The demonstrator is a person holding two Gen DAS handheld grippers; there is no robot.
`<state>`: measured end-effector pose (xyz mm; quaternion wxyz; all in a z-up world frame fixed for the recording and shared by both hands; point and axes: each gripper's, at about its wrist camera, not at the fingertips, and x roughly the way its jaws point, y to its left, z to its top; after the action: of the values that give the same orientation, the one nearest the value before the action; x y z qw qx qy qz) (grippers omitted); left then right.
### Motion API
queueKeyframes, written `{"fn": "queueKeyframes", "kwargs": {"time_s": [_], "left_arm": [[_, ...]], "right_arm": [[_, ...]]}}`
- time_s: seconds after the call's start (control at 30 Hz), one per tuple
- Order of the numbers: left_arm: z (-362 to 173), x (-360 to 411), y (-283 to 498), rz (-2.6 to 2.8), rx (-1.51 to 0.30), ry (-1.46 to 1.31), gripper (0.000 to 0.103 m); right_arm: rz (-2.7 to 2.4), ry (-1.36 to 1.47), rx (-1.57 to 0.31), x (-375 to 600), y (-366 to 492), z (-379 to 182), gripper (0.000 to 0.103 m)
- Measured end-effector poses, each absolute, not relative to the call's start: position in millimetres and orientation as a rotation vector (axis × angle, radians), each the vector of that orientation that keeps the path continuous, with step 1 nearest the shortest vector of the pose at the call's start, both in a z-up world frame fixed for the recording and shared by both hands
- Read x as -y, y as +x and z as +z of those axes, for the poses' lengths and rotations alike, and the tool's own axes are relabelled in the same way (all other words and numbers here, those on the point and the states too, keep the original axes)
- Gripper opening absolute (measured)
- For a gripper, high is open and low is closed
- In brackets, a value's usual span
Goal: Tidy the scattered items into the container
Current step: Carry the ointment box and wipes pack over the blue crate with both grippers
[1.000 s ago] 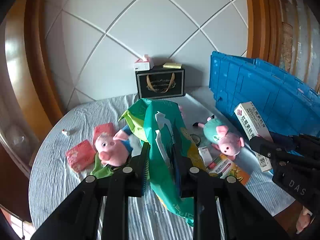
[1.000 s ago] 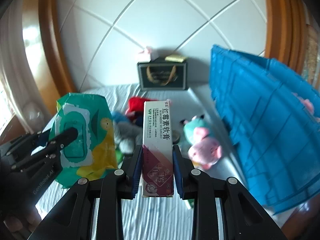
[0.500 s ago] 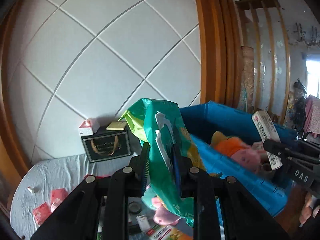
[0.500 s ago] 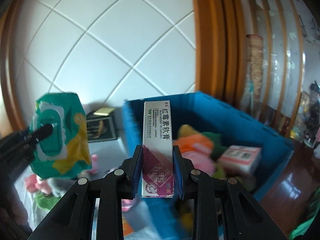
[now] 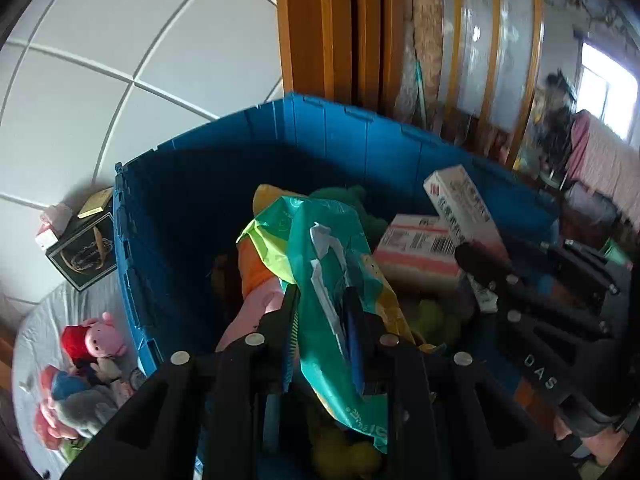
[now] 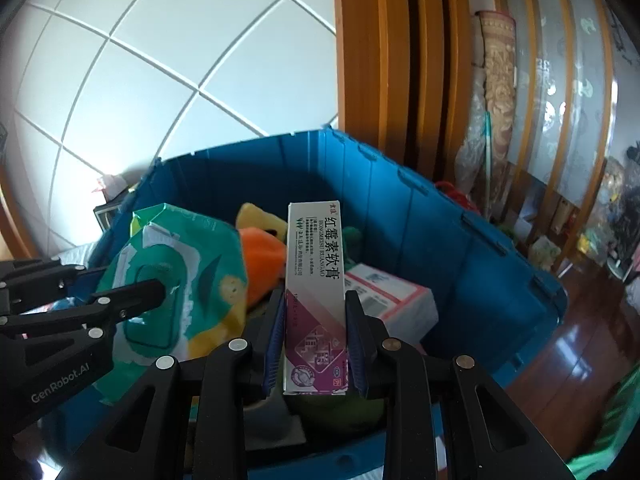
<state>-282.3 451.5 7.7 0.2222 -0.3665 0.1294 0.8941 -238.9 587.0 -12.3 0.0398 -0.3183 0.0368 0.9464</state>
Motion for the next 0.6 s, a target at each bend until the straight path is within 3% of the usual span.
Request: {"fn": "queueKeyframes", "kwargs": {"time_s": [0.13,0.17,0.3,0.6], "left_arm": [[2,-456,-279,2.461,-0.362,-1.114,0.025],[-1,-459,-278,2.475,-0.375,-1.125,0.032],[-8,-460,-267,2.514,-0.374,-1.111,0.078],[-19,-451,-251,2.595,-0.314,-1.086,0.080]], "right_arm": [[2.908,-1.038,-0.112,-595,-245,-25,0.028],[2.921,-1.041,-0.113,-596,-245,-27,0.028],[2.951,-1.040,-0.131,-603,-253,-36,0.028],[2.971,-1.071,-0.089,-601,-252,-43,0.028]]}}
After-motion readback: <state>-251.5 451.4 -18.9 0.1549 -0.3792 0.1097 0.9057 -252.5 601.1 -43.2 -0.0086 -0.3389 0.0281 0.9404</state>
